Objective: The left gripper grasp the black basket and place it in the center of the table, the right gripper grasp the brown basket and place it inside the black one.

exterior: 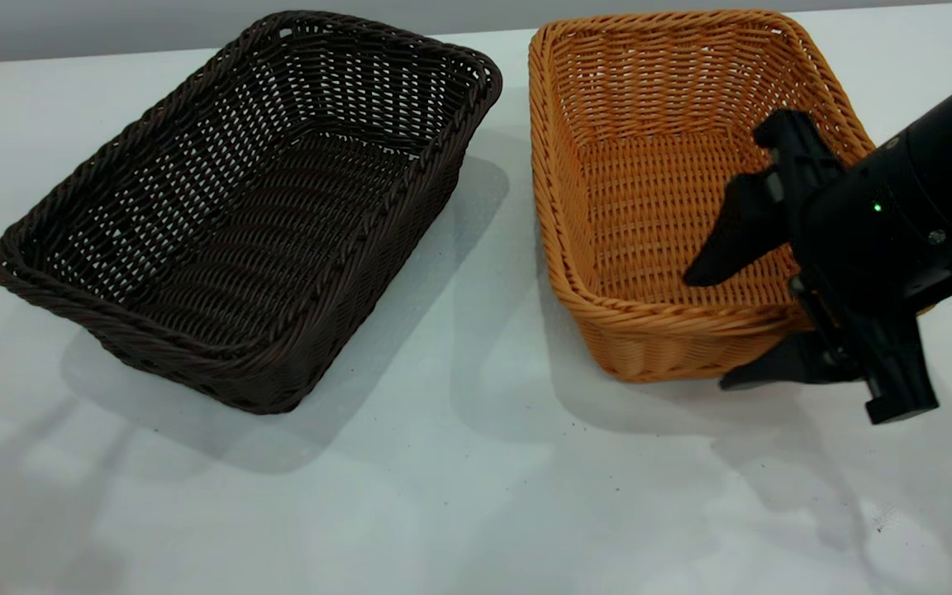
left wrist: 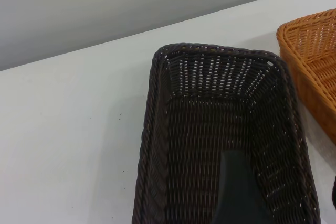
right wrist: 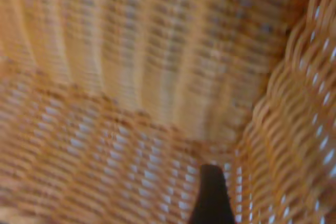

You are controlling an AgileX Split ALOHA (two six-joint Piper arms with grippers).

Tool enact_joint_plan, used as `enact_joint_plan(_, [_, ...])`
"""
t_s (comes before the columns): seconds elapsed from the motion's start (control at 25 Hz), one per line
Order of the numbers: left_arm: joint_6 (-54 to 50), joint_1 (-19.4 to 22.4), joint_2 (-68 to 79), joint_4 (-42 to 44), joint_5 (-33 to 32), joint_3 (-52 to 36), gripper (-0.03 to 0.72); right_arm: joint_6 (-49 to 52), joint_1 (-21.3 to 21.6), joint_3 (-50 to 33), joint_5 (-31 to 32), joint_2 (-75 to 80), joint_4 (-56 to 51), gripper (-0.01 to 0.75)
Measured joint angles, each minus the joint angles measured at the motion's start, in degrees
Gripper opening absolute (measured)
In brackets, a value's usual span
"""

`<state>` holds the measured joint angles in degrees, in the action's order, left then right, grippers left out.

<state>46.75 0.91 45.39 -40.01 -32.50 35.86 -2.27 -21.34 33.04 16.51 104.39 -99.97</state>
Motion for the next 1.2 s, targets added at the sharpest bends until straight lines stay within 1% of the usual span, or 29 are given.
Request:
enact_joint_plan(0.12, [0.0,0.0,0.0,0.02,0.0,0.0,0.373,0.77,0.0,0.0,-2.02,0.0,0.0,0.51])
enact_joint_plan(0.28, [0.0,0.0,0.0,0.02,0.0,0.0,0.373,1.55,0.0,0.0,-2.26,0.0,0.0,0.501])
enact_joint_plan(0.48, [0.0,0.0,0.0,0.02,-0.13,0.0,0.373,2.27,0.0,0.0,-3.03,0.0,0.0,0.432])
enact_joint_plan(0.64, [0.0,0.0,0.0,0.02,-1.77,0.0,0.373,3.79,0.0,0.0,-3.31,0.0,0.0,0.33])
enact_joint_plan(0.88, [0.0,0.0,0.0,0.02,-4.84,0.0,0.373,4.61,0.0,0.0,-3.97,0.0,0.0,0.113])
enact_joint_plan(1.04, [0.0,0.0,0.0,-0.03,-4.86,-1.11,0.373,2.27,0.13,0.0,-4.16,0.0,-0.12,0.108])
enact_joint_plan(1.2, [0.0,-0.07,1.31,-0.08,-5.03,-2.85,0.373,-0.54,0.21,0.0,-5.79,-0.45,-0.09,0.108])
